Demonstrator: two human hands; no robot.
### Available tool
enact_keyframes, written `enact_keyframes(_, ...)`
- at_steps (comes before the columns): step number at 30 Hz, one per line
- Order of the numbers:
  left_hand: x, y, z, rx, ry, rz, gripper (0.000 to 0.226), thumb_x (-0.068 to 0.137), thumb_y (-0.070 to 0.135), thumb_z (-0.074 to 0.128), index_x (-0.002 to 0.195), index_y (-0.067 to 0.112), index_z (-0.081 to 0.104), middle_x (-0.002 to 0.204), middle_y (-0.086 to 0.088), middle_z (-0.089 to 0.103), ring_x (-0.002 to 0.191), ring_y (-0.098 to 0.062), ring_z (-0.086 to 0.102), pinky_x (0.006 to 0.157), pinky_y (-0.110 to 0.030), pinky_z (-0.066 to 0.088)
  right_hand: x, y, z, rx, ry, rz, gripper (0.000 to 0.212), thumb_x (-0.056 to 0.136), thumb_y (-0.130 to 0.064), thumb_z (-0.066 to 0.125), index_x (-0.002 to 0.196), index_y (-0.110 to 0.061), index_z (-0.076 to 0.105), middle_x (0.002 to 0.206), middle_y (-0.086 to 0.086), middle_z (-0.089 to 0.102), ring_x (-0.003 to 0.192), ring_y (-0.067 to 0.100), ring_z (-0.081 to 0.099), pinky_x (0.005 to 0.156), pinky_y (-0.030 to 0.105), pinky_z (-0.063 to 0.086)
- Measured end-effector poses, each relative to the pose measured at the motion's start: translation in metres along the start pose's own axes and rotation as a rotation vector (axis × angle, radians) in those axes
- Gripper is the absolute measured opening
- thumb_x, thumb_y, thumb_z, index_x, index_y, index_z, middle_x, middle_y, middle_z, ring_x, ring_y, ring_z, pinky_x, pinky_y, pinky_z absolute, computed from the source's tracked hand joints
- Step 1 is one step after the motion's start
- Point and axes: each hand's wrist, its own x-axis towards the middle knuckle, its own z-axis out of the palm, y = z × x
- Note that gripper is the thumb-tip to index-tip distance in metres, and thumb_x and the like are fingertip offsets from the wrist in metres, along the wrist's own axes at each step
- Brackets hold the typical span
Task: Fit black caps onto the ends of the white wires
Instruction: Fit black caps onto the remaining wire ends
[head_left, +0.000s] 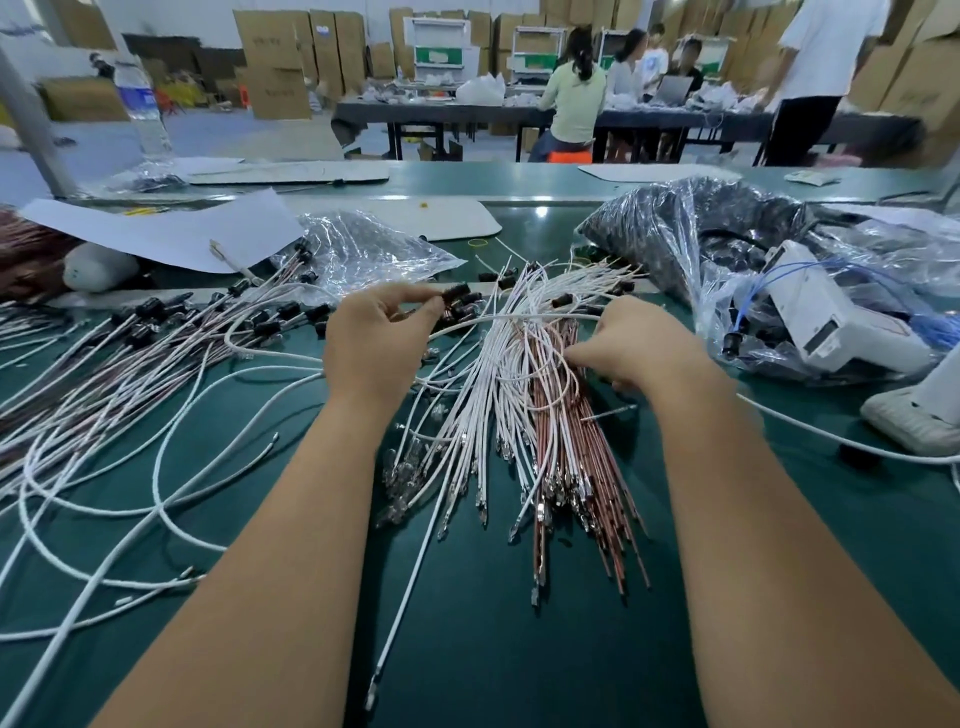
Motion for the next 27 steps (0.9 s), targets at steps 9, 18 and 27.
enact_keyframes(9,-0.003,0.002,0.008,0.048,-0.092,-0.100,0.006,0.084,0.021,0.071,0.085,0.025,0.075,0.068,0.013,0.067,0.061,-0.003,0.058,0.068,-0.023,0.050,0.003,-0.007,0.010,0.086,0.002,-0.034,0.019,0.074,-0.010,0.052,0.057,-0.012,0.043,0.056,0.006,0.043,0.054,0.025,0.045,0.057,0.028,0.042)
enact_keyframes(18,-0.004,0.003,0.008,-0.090,-0.030,-0.021,0.009,0.088,0.022,0.069,0.089,0.031,0.071,0.046,0.012,0.040,0.044,-0.010,0.030,0.049,-0.025,0.029,-0.001,-0.009,0.013,0.284,0.192,-0.256,0.014,0.080,-0.010,0.060,0.070,-0.016,0.068,0.071,-0.006,0.064,0.076,0.017,0.062,0.076,0.040,0.055)
enact_keyframes(27,-0.005,0.005,0.008,-0.104,-0.070,0.015,0.009,0.088,0.027,0.069,0.096,0.027,0.072,0.060,-0.007,0.050,0.053,-0.020,0.037,0.055,-0.033,0.034,0.006,-0.008,0.018,0.386,0.435,-0.205,0.009,0.087,-0.012,0.047,0.085,-0.016,0.054,0.075,-0.003,0.055,0.068,0.014,0.049,0.056,0.029,0.034)
